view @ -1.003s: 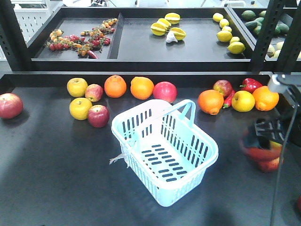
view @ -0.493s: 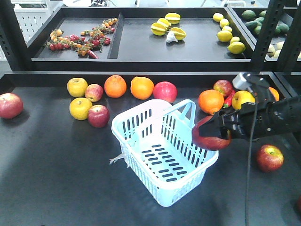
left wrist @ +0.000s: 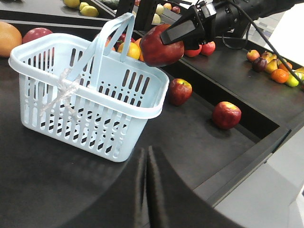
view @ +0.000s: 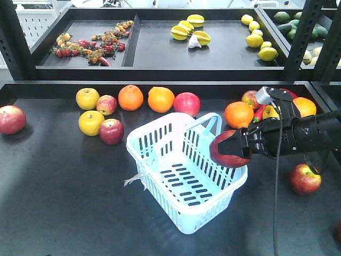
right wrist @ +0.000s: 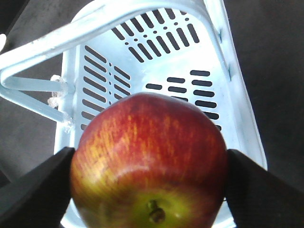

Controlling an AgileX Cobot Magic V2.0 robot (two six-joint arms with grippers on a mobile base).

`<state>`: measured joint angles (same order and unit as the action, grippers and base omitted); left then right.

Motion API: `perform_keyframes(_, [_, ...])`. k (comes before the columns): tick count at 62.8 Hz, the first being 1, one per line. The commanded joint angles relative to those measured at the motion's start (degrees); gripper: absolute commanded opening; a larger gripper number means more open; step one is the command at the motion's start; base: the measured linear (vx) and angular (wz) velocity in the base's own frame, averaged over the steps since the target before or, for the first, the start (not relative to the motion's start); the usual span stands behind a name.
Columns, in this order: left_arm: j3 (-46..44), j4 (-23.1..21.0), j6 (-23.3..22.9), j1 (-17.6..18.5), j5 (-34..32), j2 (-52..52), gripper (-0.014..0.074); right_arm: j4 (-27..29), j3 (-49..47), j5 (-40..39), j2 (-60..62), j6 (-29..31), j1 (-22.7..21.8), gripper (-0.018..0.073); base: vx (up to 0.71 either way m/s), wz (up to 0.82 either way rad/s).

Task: Pick three apples into basket with both arms
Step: 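Carry the red apple over the basket and release it with the right gripper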

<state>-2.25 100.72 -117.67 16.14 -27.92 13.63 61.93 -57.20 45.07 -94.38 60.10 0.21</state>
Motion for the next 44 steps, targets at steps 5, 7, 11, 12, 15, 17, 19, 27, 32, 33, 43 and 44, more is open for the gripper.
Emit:
perform_keyframes(5, [-1.63, -2.74, -0.45, -0.09, 1.49, 0.55, -0.0007, 2.93, -1.37, 0.33, 1.93, 2.79, -0.03, 0.0536, 0.0, 0.0])
perform_keyframes(7, [-1.63, -2.74, -0.45, -0.09, 1.49, 0.55, -0.0007, 3.0, -1.37, 0.44, 1.93, 3.18, -0.03, 0.0583, 0.0, 0.0])
perform_keyframes(11, [-1.63, -2.74, -0.45, -0.09, 1.49, 0.55, -0.0007, 3.14, -1.37, 0.46, 1.93, 3.27, -0.03, 0.065, 0.0, 0.0])
perform_keyframes(12, [-1.63, -2.74, -0.45, -0.09, 1.49, 0.55, -0.0007, 3.14, -1.37, 0.46, 1.93, 3.27, -0.03, 0.0662, 0.0, 0.0])
perform_keyframes(15, [-1.63, -2.74, -0.45, -0.09, 1.49, 0.55, -0.0007, 3.14, -1.37, 0.46, 1.93, 3.32, -0.03, 0.069, 0.0, 0.0])
perform_keyframes(17, [-1.63, -2.74, -0.45, -0.09, 1.49, 0.55, -0.0007, 3.14, -1.37, 0.4, 1.93, 3.32, -0.03, 0.0697, 0.0, 0.0])
perform_keyframes(19, [-1.63, -2.74, -0.45, -0.09, 1.49, 0.55, -0.0007, 3.14, -1.37, 0.4, 1.93, 3.45, -0.03, 0.0699, 0.0, 0.0])
perform_keyframes(27, [-1.63, -2.74, -0.45, -0.09, 1.49, 0.55, -0.0007, 3.19, -1.37, -0.46, 1.93, 3.45, -0.03, 0.0675, 0.0, 0.0])
perform_keyframes(32, [-1.63, -2.79, -0.45, -0.09, 1.49, 0.55, -0.0007, 3.19, -1.37, -0.46, 1.93, 3.45, -0.03, 0.0636, 0.0, 0.0])
perform_keyframes(33, [-1.63, -2.79, -0.45, -0.09, 1.49, 0.55, -0.0007, 3.13, -1.37, -0.46, 1.99, 3.45, -0.09, 0.0621, 0.0, 0.0])
perform_keyframes(43, [-1.63, -2.79, -0.45, -0.09, 1.49, 0.55, -0.0007, 1.37, -1.37, 2.22, 4.49, 2.3, -0.24, 0.0369, 0.0, 0.0])
perform_keyframes(44, [-1.63, -2.79, -0.45, -0.09, 1.49, 0.55, -0.0007, 0.89, -1.37, 2.42, 5.06, 1.62, -0.24, 0.032, 0.0, 0.0])
